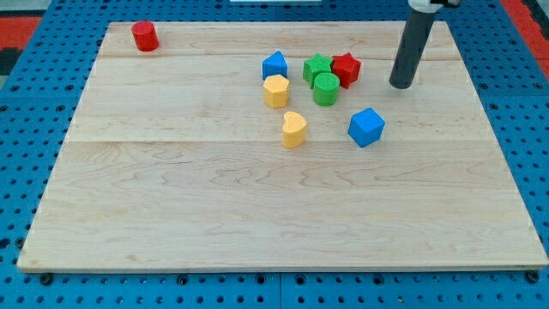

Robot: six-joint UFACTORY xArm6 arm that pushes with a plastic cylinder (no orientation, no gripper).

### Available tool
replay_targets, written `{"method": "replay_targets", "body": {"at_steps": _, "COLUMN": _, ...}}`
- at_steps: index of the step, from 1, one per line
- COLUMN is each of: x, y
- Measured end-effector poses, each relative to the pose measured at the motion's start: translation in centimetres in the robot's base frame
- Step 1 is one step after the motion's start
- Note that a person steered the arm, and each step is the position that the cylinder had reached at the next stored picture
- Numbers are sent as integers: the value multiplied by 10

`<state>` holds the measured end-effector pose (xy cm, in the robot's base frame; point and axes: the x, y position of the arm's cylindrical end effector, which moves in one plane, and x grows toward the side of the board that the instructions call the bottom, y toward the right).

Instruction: Push the green star towards the top right corner

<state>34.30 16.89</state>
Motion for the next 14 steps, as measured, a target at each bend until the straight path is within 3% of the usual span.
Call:
{"method": "replay_targets", "body": {"at_steps": 2, "x": -83, "y": -119}}
{"method": "replay_targets", "body": {"at_steps": 3, "x": -114, "y": -143}}
{"method": "replay_targets", "body": {"at_steps": 5, "x": -98, "y": -113}}
{"method": "replay_targets", "body": {"at_steps": 8, "x": -81, "y": -142}}
{"method": "replay_targets", "body": {"at_steps": 9, "x": -81, "y": -159}}
{"method": "replay_targets", "body": {"at_steps": 10, "x": -79, "y": -223}}
{"method": "replay_targets", "body": {"at_steps": 12, "x": -6, "y": -139}}
{"method": "replay_targets", "body": {"at_steps": 13, "x": -12, "y": -122}}
{"method": "replay_targets", "body": {"at_steps": 14, "x": -32, "y": -146}}
